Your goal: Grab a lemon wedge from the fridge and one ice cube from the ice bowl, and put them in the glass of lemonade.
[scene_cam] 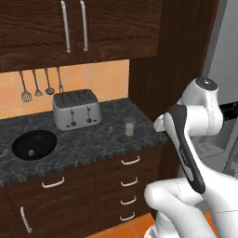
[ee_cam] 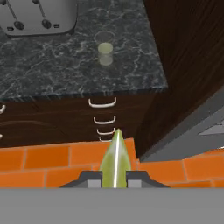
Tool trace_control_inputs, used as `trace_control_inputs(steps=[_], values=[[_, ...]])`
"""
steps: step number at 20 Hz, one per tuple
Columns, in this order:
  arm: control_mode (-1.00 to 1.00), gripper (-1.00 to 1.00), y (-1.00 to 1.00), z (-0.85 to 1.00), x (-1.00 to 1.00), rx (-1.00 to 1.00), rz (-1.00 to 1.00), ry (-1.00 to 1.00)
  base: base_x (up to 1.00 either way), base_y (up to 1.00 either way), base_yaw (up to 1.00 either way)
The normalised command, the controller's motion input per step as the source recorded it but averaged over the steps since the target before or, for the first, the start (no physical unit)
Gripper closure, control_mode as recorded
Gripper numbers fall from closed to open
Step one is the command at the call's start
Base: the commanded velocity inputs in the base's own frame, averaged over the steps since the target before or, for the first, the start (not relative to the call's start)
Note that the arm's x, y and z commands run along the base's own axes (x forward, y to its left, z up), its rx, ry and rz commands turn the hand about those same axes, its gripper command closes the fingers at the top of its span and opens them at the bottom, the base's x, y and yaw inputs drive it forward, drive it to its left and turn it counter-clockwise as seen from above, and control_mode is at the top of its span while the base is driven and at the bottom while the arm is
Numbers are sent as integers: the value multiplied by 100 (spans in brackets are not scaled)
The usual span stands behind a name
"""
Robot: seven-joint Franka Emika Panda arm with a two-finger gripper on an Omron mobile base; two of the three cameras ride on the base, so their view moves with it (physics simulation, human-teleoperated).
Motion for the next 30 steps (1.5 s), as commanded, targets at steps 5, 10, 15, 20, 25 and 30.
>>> trace_control_inputs(steps=[5,10,15,20,25,30], values=[[100,100,0,0,0,0,0,0,60,40,0],[100,100,0,0,0,0,0,0,58,15,0],[100,100,0,0,0,0,0,0,45,7,0],[-100,100,0,-34,34,0,0,14,0,0,0],[-100,100,0,-65,61,0,0,5,0,0,0],[-100,100,0,-51,51,-8,-3,13,0,0,0]])
